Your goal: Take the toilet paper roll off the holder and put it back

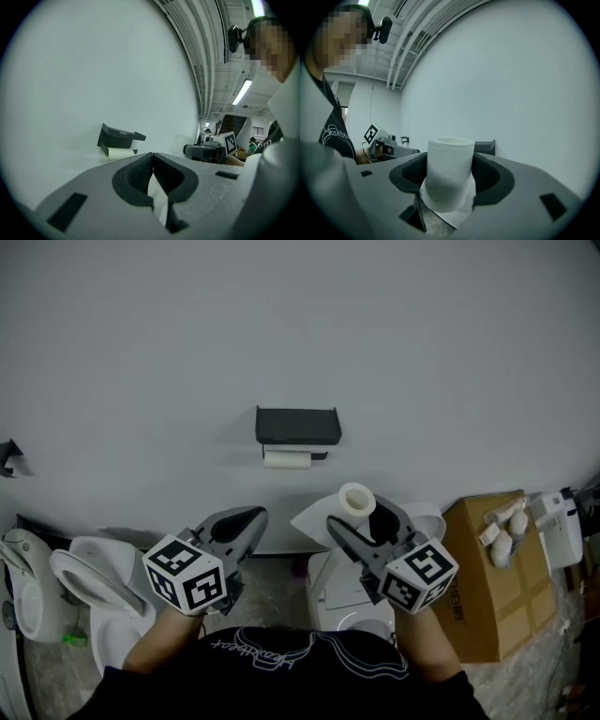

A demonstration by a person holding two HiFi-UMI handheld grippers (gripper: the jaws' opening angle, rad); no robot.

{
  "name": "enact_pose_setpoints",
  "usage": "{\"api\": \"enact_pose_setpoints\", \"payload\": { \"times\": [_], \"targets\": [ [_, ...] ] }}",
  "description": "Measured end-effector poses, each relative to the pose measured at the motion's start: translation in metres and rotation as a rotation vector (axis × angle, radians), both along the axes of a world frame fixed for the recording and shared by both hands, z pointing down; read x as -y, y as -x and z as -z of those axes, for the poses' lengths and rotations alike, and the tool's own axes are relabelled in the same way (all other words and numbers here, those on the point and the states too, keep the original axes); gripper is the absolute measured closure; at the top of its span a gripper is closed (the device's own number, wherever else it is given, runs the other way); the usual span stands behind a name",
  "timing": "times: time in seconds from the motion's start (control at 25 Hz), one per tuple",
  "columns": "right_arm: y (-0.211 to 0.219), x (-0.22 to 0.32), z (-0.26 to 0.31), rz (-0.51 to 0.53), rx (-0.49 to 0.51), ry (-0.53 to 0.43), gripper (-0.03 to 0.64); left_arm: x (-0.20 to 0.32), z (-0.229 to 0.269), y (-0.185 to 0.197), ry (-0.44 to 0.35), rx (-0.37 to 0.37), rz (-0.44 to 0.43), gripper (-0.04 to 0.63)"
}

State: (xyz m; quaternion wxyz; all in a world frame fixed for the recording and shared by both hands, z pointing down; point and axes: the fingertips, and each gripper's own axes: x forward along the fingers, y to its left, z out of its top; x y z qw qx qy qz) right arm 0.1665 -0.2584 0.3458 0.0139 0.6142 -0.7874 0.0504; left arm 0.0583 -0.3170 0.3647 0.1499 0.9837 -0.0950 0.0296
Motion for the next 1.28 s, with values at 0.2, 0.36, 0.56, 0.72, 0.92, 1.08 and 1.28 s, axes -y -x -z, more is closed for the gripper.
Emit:
{"api": "enact_pose_setpoints", "payload": {
  "times": [0.2, 0.36, 0.56, 0.72, 0.92, 1.08, 1.28],
  "targets": [
    [-0.008, 0.015, 0.021, -0.009, -0.042, -0.029, 0.322, 0.014, 0.000, -0.006, 0.005, -0.006, -0.011, 0.591],
    [-0.015, 0.031, 0.041, -0.019, -0.077, -0.064, 0.322, 0.025, 0.000, -0.009, 0.001, -0.010, -0.022, 0.591],
    [-0.020, 0.051, 0.062, -0.023, -0.104, -0.100, 0.322, 0.041, 0.000, -0.010, 0.004, -0.014, -0.020, 0.591],
    [-0.028, 0.069, 0.073, -0.035, -0.107, -0.119, 0.322, 0.055, -0.005, -0.013, 0.017, -0.010, -0.017, 0.591],
    [-0.030, 0.076, 0.085, -0.052, -0.120, -0.155, 0.322, 0.059, -0.010, -0.006, 0.018, -0.012, -0.006, 0.591],
    [-0.036, 0.097, 0.095, -0.055, -0.133, -0.170, 0.322, 0.074, -0.014, -0.004, 0.027, -0.010, 0.004, 0.591],
    [-0.048, 0.125, 0.102, -0.074, -0.144, -0.175, 0.322, 0.093, -0.018, -0.002, 0.038, -0.008, 0.012, 0.591]
  ]
}}
